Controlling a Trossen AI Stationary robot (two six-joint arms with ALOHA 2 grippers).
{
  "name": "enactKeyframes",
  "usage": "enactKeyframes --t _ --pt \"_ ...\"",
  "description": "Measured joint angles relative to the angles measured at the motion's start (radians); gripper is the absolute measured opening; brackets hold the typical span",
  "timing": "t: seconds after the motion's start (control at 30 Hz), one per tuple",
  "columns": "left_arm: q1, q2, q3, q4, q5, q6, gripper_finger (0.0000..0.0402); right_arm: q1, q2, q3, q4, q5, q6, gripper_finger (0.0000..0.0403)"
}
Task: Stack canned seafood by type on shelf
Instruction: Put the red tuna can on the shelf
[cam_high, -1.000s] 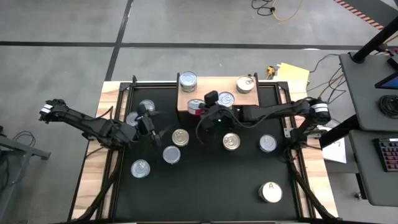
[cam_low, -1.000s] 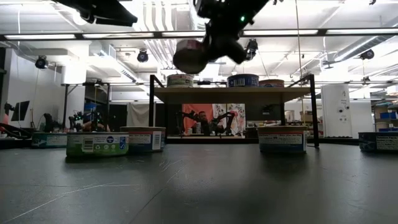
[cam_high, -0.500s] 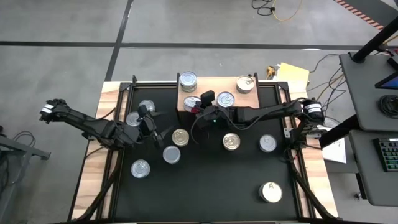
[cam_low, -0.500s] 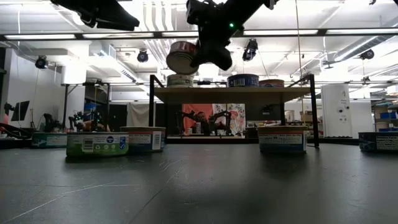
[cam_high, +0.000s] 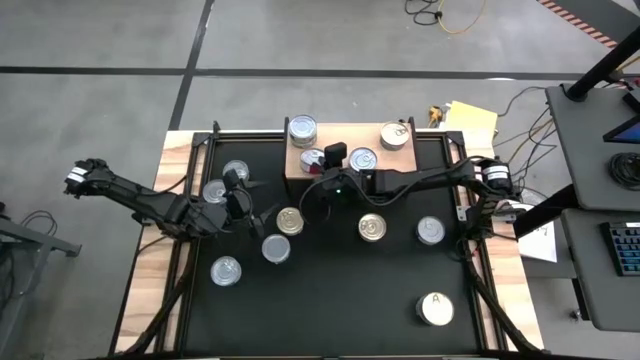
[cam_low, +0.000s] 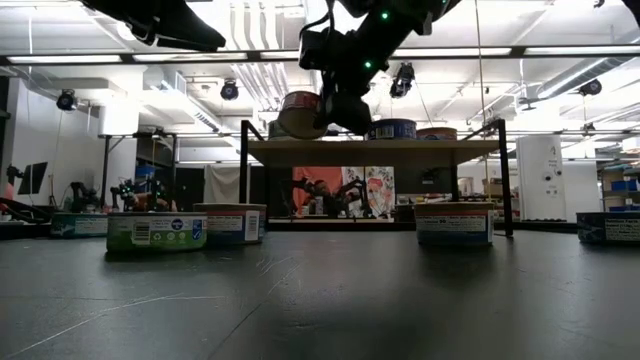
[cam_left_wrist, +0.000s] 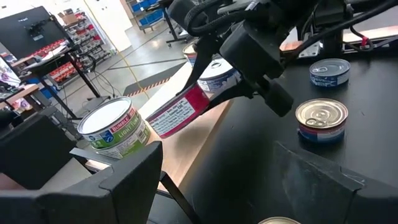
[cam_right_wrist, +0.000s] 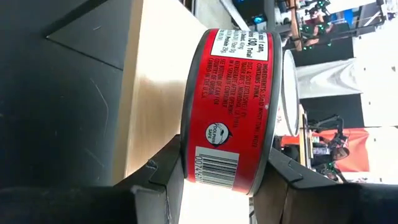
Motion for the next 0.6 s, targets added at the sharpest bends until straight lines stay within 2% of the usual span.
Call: enactKeyframes --t 0.47,0.6 --pt "0.0 0.0 0.0 0.0 0.0 0.008 0.029 -0.001 0.0 0.0 -0.014 -0.001 0.026 0.0126" --pt "0.0 0.0 0.0 0.0 0.0 0.008 0.029 -0.001 0.0 0.0 -0.012 0.0 0.05 0.0186"
